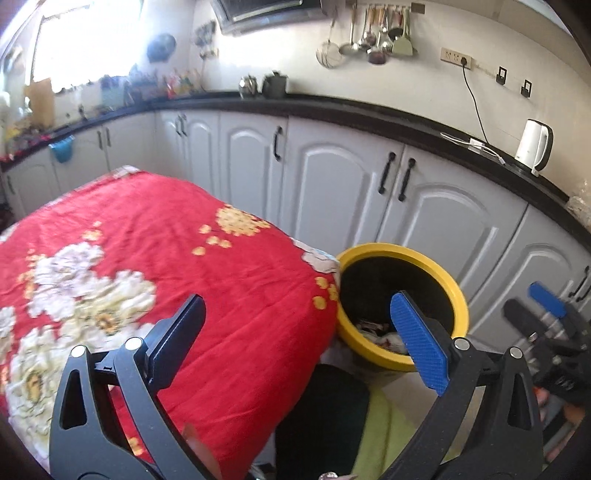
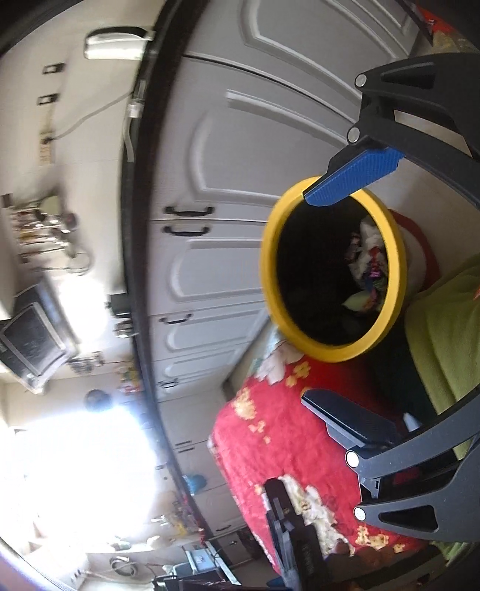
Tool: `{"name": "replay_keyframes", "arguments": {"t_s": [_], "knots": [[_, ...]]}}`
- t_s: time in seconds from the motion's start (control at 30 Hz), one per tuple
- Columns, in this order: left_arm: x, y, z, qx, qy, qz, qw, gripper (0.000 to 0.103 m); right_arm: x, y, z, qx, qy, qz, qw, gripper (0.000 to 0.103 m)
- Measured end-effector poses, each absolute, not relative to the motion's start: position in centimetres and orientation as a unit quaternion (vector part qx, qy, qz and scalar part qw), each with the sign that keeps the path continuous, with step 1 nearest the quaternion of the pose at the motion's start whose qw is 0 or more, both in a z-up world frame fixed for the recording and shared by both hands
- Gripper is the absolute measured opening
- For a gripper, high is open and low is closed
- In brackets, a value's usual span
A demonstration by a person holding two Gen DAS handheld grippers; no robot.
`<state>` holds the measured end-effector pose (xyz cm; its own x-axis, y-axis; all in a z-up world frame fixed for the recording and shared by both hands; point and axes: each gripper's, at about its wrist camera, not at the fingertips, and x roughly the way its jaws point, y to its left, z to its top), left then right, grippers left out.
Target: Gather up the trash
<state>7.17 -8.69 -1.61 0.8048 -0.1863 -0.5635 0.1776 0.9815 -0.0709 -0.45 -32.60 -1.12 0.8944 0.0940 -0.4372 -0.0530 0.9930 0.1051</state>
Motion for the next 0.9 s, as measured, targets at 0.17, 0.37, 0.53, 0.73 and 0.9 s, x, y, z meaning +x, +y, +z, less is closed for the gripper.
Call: {"name": "replay_keyframes", "arguments": {"t_s": [0.17, 0.37, 0.53, 0.73, 0.9], "knots": [[4.1, -7.8, -1.3, -0.003, 0.259, -0.075, 0.963, 0.092, -3.5, -31.7, 0.1, 0.049, 0.163, 0.04, 0.985, 0.097], [1.8, -7.5, 0.0, -0.01, 0.203, -0.066, 0.977, 0.092, -5.7, -31.0, 1.1, 0.038, 0.089, 0.031, 0.995, 0.097], [1.2, -7.6, 0.3, -0.015, 0.187, -0.076, 0.979, 0.092, -5.2, -31.3, 0.8, 0.04, 0.102, 0.024, 0.994, 0.097], [1.2, -7.7, 0.1, -0.016, 0.191, -0.077, 0.979, 0.092, -5.1, -31.1, 0.7, 0.035, 0.106, 0.027, 0.993, 0.097], [1.3, -7.6, 0.0, -0.016, 0.191, -0.077, 0.978, 0.092, -4.9, -31.0, 0.6, 0.035, 0.111, 0.027, 0.993, 0.097]]}}
